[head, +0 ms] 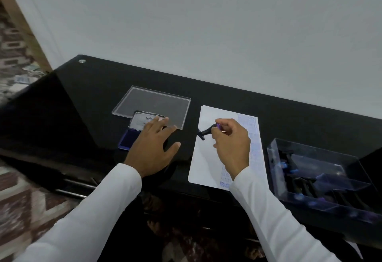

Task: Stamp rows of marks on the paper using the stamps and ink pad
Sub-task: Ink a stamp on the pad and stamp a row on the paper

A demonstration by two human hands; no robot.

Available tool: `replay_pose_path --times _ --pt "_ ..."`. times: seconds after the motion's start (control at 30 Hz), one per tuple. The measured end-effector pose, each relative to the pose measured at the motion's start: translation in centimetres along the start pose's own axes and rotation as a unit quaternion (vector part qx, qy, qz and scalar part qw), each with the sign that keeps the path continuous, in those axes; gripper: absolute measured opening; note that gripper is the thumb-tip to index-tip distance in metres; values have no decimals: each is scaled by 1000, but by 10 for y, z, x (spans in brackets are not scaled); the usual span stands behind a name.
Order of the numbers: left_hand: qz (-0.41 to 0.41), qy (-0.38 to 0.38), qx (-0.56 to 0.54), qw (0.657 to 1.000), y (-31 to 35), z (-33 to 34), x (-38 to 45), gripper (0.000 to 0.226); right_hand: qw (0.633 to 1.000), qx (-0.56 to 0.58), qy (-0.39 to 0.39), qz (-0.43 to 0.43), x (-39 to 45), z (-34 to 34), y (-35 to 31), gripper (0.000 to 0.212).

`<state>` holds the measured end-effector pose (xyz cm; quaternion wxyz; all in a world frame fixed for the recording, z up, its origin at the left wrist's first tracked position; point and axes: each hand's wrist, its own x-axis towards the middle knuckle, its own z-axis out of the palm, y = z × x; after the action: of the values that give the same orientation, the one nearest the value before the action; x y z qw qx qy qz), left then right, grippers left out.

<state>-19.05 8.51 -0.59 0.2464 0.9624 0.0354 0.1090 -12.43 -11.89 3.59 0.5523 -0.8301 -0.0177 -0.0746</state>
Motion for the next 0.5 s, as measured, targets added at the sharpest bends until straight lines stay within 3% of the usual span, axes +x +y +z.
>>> replay_pose_path --times 0.27,0.5 --pt "-48 37 34 998 -55 -33 -28 66 995 -1 -89 -43 -21 58 -25 17" --pt "-83 39 43 995 -87 -44 -43 71 981 -60 -144 -115 -39 94 -42 28"
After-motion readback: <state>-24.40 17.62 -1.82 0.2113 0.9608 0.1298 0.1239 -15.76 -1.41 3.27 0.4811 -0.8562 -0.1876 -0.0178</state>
